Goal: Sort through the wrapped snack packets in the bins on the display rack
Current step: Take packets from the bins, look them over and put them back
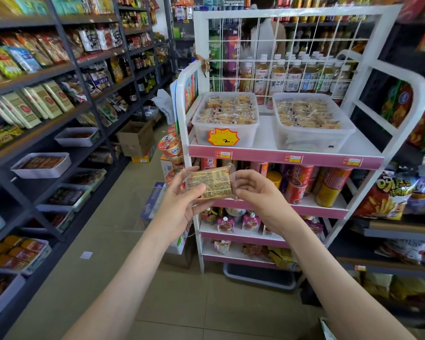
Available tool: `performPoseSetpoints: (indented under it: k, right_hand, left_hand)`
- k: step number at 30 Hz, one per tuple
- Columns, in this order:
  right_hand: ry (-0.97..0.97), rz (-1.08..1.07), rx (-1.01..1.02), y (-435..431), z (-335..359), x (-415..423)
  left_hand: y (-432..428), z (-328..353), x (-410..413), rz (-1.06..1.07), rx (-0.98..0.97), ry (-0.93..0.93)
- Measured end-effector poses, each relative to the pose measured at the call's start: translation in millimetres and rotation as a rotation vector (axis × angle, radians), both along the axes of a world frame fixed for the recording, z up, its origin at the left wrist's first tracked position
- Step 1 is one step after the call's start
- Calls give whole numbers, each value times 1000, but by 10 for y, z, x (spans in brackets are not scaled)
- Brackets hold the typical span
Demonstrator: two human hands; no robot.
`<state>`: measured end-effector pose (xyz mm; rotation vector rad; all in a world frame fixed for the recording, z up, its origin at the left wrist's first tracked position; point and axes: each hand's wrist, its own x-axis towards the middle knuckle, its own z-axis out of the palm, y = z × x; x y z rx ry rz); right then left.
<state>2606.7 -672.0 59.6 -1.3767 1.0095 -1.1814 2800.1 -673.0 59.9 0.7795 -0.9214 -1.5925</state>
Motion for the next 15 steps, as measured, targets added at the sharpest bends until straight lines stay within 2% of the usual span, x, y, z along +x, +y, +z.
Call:
performPoseSetpoints:
  k: [7, 10, 12, 15]
  right_hand:
    - [-301, 152, 55, -28, -9, -143]
    - [-371, 207, 66, -74, 13, -204]
    - [-297, 175, 45, -119, 64, -266]
    - [19, 28, -35, -193, 216, -350]
  left_hand:
    - [-22, 34, -90, -49, 2, 42]
    - [-72, 72, -137, -70, -14, 36]
    - [-113, 95, -161, -79, -31, -5]
    - [-191, 140, -247, -99, -74, -100]
